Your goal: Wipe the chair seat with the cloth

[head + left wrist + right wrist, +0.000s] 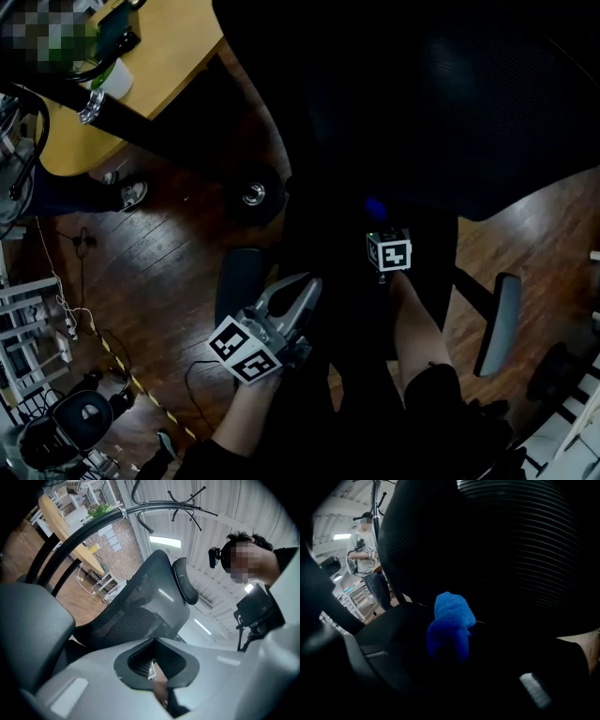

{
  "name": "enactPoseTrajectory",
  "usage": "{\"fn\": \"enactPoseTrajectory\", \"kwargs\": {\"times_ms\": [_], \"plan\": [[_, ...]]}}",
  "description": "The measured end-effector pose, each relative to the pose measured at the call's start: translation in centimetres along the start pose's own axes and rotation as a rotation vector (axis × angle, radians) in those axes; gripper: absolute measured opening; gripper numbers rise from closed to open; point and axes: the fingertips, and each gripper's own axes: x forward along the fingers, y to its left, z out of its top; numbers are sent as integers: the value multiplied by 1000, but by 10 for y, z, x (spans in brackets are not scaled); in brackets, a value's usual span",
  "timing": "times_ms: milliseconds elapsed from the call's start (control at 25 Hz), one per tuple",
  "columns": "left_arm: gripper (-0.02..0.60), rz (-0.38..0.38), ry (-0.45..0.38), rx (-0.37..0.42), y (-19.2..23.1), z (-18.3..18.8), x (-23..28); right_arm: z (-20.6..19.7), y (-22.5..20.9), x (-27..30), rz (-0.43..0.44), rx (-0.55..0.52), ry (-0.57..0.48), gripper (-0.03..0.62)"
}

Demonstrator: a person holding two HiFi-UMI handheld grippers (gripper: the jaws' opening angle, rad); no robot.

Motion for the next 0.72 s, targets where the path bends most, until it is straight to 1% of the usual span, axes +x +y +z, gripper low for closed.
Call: {"fn": "enactPoseTrajectory", "kwargs": {"times_ms": [240,400,560,640,720], "plan": [[0,-36,30,24,-12,-8,3,-41,-117,-69,-188,80,38,37],[0,-38,53,39,-17,-15,3,-52,-170,-117,-289,95,31,37],[0,-40,58,39,-23,-19,9,-60,-189,-137,-294,117,3,37],[0,-48,56,42,-28,-20,12,-59,-192,-139,-280,109,-12,37],[0,-54,52,46,-32,-22,12,-59,-196,-141,-288,97,-16,37]]}}
